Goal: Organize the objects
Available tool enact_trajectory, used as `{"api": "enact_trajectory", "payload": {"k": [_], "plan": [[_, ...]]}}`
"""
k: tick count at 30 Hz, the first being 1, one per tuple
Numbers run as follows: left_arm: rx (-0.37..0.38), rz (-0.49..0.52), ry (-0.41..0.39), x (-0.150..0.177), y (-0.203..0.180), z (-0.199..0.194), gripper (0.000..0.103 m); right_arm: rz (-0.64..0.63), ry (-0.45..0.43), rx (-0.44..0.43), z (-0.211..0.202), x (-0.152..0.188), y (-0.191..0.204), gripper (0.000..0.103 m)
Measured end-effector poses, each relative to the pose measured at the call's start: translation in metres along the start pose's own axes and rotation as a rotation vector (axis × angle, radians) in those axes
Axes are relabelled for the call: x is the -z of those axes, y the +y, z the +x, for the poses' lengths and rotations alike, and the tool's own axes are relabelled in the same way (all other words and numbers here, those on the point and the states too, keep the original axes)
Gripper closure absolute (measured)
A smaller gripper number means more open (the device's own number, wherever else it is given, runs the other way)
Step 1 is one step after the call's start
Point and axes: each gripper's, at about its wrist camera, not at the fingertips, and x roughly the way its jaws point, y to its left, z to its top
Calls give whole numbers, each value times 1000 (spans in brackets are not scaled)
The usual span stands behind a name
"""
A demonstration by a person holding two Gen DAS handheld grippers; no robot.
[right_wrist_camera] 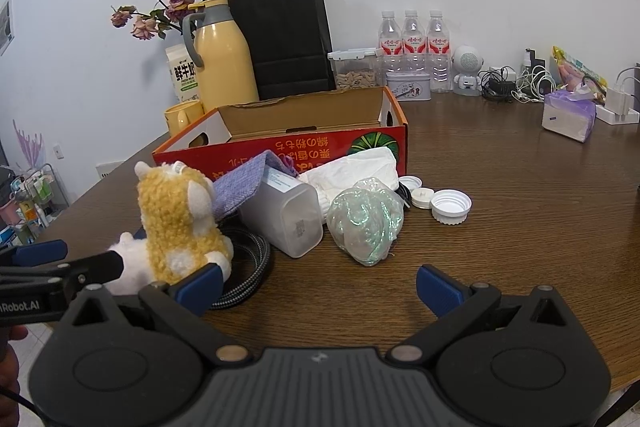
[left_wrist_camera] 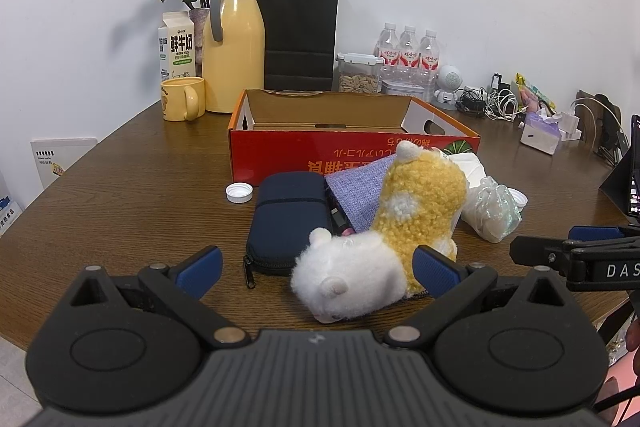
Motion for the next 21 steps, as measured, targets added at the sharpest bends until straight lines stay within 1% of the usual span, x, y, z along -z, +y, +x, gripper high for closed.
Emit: {"api": "enact_trajectory", "payload": {"k": [21], "plan": [[1,-2,-1,0,0,0,0,0,0,0,-1,1,0,0]]}}
